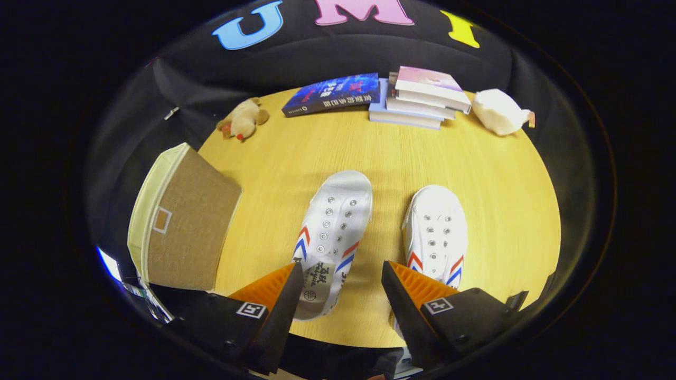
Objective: Open the storage box then place both shoes into the box .Put the left shoe in first, then the right shoe, with the right side of both shoes facing outward in a uniform manner.
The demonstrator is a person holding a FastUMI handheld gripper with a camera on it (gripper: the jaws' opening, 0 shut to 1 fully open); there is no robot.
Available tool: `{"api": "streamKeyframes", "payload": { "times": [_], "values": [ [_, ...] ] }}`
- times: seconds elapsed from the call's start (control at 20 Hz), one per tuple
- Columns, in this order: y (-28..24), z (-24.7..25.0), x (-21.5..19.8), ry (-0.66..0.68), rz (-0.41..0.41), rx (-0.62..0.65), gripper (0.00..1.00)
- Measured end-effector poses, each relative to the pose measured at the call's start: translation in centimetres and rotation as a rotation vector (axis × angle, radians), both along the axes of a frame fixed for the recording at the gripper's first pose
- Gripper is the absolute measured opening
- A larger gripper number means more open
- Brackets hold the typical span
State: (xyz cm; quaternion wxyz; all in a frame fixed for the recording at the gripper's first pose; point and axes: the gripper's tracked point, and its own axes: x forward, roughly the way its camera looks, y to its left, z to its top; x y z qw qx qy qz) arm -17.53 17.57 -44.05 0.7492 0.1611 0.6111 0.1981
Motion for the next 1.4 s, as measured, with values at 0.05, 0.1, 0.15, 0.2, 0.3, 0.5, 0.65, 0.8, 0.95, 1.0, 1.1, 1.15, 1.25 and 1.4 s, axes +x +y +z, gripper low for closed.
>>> {"api": "streamKeyframes", "payload": {
  "times": [0.05,0.1,0.15,0.2,0.3,0.5,0.65,0.8,0.95,1.0,1.1,1.15,1.25,1.4],
  "values": [
    [0.4,-0.7,0.3,0.02,-0.008,0.002,0.9],
    [0.7,-1.4,0.4,0.04,-0.013,0.0,0.87],
    [1.0,-1.9,0.6,0.054,-0.02,-0.001,0.85],
    [1.2,-2.5,1.0,0.061,-0.025,-0.005,0.85],
    [1.5,-3.3,1.3,0.092,-0.04,-0.01,0.76],
    [1.8,-4.6,1.0,0.169,-0.05,-0.022,0.5],
    [1.5,-4.7,1.1,0.199,-0.076,0.0,0.16],
    [1.3,-4.3,1.2,0.175,-0.096,0.034,0.09],
    [1.3,-3.2,1.6,0.174,-0.129,0.063,0.08],
    [1.2,-2.9,1.7,0.17,-0.13,0.069,0.09],
    [1.1,-1.8,2.2,0.164,-0.147,0.091,0.08],
    [1.1,-1.2,2.4,0.163,-0.158,0.103,0.08],
    [1.0,0.3,2.9,0.16,-0.183,0.13,0.08],
    [1.4,4.2,4.2,0.142,-0.207,0.191,0.08]
  ]
}}
